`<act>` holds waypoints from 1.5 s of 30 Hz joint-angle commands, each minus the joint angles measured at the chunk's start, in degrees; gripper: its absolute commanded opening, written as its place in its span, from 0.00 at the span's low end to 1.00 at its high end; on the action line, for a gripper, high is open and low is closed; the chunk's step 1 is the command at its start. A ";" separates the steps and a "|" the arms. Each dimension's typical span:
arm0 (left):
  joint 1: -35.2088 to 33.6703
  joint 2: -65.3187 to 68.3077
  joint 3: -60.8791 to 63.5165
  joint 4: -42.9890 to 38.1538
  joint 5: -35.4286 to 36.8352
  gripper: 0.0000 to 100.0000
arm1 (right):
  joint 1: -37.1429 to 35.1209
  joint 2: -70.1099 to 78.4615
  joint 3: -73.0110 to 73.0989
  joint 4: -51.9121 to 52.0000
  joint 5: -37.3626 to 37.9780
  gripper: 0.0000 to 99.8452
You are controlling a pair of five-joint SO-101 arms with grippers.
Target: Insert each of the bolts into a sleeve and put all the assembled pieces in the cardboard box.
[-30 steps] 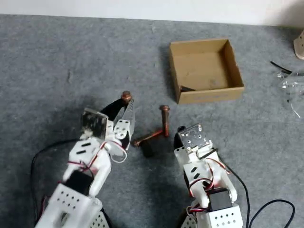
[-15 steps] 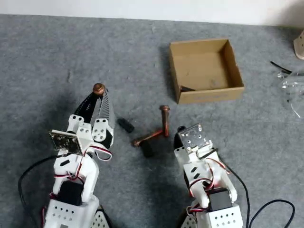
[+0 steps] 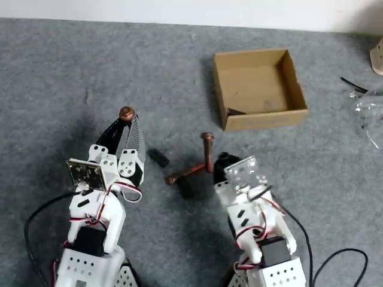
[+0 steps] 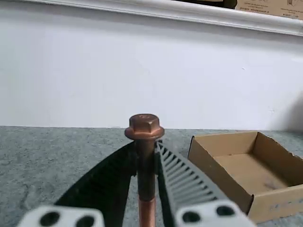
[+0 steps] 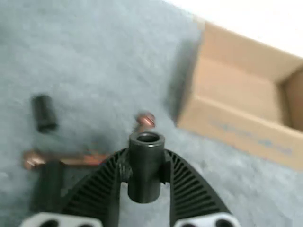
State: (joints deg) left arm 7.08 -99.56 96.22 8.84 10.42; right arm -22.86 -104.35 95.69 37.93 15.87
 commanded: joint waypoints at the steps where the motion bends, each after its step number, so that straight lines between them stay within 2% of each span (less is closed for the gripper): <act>1: 0.57 0.04 1.10 -0.18 0.18 0.01 | -6.11 -1.01 1.80 -4.26 -0.88 0.00; 5: 4.62 -0.04 0.22 -1.58 0.18 0.01 | -11.74 -1.01 1.80 -9.01 -0.88 0.01; 8: 6.46 -0.04 1.10 -8.97 0.18 0.01 | -14.29 -1.01 1.89 -13.05 -0.88 0.01; 12: 6.37 0.04 1.19 -15.56 0.18 0.01 | -14.64 -1.01 1.89 -15.25 -0.88 0.01; 15: 6.73 0.04 1.19 -15.91 0.62 0.01 | -14.55 -1.01 2.07 -15.16 -0.88 0.01; 17: 6.37 0.04 0.92 -16.26 4.48 0.01 | -14.55 -1.01 3.38 -15.16 -0.88 0.01; 20: 5.05 0.04 -0.57 -15.82 13.89 0.01 | -14.64 -1.01 5.58 -15.78 -0.35 0.01; 22: 3.82 0.04 -0.92 -15.65 17.05 0.01 | -14.55 -1.01 6.11 -16.22 2.37 0.01; 25: 4.62 0.04 -3.12 -10.90 17.23 0.01 | -14.55 -1.01 6.11 -15.60 3.34 0.01; 29: 9.10 0.04 -5.67 -2.11 17.23 0.01 | -14.37 -1.01 6.20 -15.52 3.43 0.01; 38: 13.49 0.04 -6.29 -2.81 17.23 0.01 | -14.73 -1.01 6.20 -13.05 3.52 0.01; 45: 20.53 -0.04 -6.37 -3.34 17.14 0.01 | -15.96 -1.01 6.20 -11.56 3.52 0.01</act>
State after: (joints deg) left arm 24.40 -99.65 93.93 6.90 27.12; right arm -37.63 -104.35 95.69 25.98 18.77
